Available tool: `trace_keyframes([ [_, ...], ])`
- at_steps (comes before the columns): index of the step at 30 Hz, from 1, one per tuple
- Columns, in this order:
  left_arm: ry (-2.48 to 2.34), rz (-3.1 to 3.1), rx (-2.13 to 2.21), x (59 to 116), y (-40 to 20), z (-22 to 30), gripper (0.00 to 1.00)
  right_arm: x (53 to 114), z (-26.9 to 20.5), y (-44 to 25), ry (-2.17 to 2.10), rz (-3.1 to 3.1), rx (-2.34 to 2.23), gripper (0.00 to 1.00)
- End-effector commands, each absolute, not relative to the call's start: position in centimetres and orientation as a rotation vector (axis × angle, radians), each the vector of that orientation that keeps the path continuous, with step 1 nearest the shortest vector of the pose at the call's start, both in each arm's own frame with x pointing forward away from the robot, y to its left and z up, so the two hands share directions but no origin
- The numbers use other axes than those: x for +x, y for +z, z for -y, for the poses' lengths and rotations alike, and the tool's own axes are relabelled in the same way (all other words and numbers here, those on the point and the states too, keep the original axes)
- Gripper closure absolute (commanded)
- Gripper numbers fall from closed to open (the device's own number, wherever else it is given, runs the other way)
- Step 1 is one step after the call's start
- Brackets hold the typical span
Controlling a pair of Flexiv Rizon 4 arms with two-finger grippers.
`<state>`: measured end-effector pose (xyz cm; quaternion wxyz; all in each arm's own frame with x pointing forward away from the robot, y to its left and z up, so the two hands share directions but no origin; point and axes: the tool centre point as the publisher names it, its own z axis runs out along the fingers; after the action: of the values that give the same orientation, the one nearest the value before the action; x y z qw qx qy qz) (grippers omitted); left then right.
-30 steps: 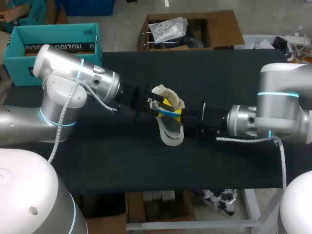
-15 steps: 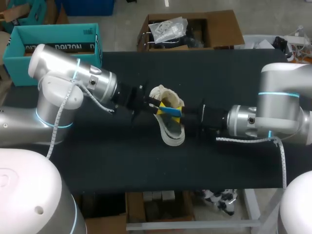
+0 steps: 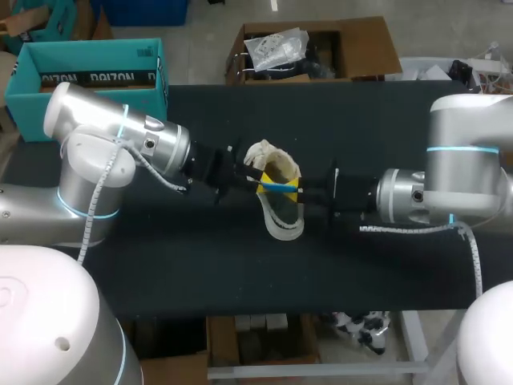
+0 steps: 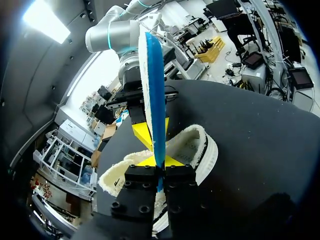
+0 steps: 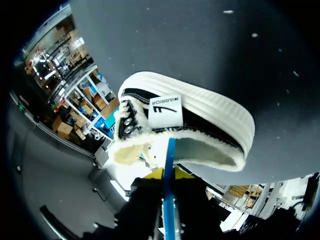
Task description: Open the shoe tongue, take the insole out of the shoe, put the insole back into the shoe, and pack the shoe into the shoebox
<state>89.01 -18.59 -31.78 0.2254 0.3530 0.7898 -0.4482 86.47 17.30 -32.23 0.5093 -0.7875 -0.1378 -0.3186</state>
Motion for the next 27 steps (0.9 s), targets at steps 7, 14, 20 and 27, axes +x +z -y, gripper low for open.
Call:
trace_keyframes([
  [7,-1.189,-2.175,0.940,89.7,-33.0,18.5,1.00,87.6,-17.9,-33.2,-0.779,0.373,-1.909,1.00],
  [14,-1.202,-2.189,0.897,90.8,-34.2,18.5,1.00,88.9,-17.9,-34.6,-0.805,0.389,-1.909,1.00],
  [20,-1.183,-2.214,0.860,91.9,-35.2,18.7,1.00,89.5,-17.6,-35.5,-0.800,0.379,-1.933,1.00],
  [27,-1.197,-2.197,0.867,91.6,-34.4,18.9,0.82,89.7,-17.1,-35.9,-0.797,0.365,-1.946,1.00],
])
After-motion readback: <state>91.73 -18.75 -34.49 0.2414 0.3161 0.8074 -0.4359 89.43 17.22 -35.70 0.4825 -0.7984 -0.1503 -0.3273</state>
